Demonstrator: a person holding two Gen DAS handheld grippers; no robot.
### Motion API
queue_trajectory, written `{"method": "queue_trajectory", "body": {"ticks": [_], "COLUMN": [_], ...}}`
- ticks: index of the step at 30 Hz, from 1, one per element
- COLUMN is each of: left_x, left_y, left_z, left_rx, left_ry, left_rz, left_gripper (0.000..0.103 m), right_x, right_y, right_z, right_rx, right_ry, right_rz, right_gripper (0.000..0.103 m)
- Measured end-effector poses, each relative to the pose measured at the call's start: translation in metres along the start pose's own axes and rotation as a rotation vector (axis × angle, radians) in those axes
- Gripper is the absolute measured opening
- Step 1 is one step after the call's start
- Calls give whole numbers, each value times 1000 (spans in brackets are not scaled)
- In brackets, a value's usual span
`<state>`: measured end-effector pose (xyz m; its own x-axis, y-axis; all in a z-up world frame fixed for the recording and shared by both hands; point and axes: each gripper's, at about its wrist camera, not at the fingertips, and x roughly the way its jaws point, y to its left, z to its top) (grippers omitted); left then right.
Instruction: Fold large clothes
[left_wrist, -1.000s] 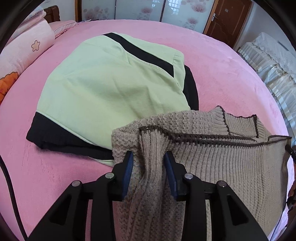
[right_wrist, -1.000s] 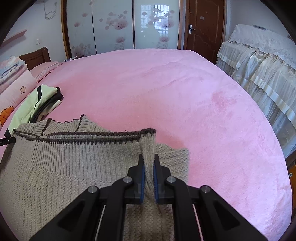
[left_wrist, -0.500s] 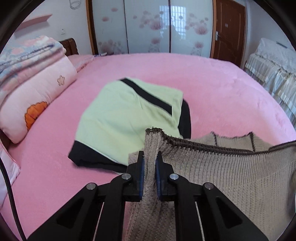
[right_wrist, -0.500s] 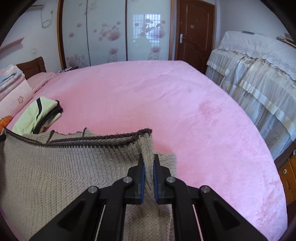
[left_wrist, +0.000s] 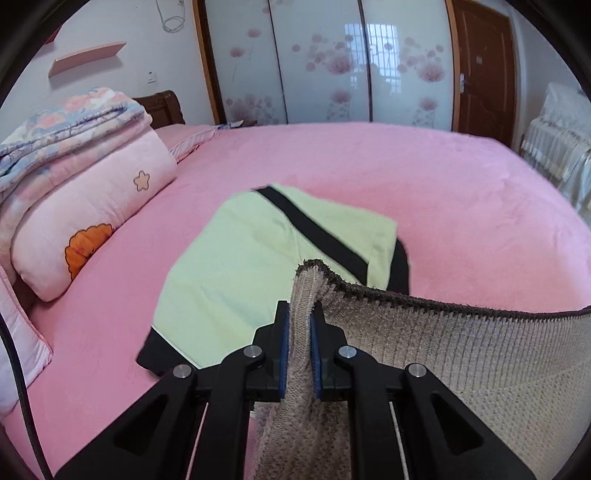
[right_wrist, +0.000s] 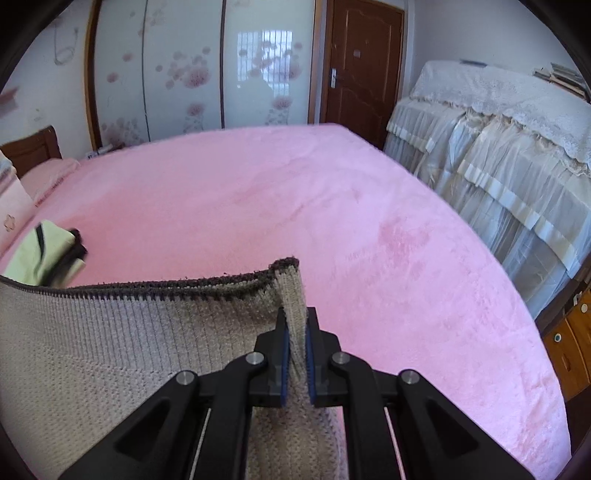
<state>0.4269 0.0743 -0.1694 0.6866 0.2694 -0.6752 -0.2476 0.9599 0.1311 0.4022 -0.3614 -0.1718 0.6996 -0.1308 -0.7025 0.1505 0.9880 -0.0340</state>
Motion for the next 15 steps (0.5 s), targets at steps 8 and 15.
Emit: {"method": "queue_trajectory", "body": {"ticks": [8,15], "left_x": [57,60], "left_y": [-13,-5], "left_z": [-34,-33], "left_rx": [22,13], "left_ry": [40,63], "left_rz": [47,-3], "left_gripper": [8,11], "right_x": [62,61], "right_y": [7,5], "right_z": [-29,-27], "right_rx": [-9,-11], "right_ry": [120,141], "right_rz": [-53,-60], "right_gripper": [6,7]}}
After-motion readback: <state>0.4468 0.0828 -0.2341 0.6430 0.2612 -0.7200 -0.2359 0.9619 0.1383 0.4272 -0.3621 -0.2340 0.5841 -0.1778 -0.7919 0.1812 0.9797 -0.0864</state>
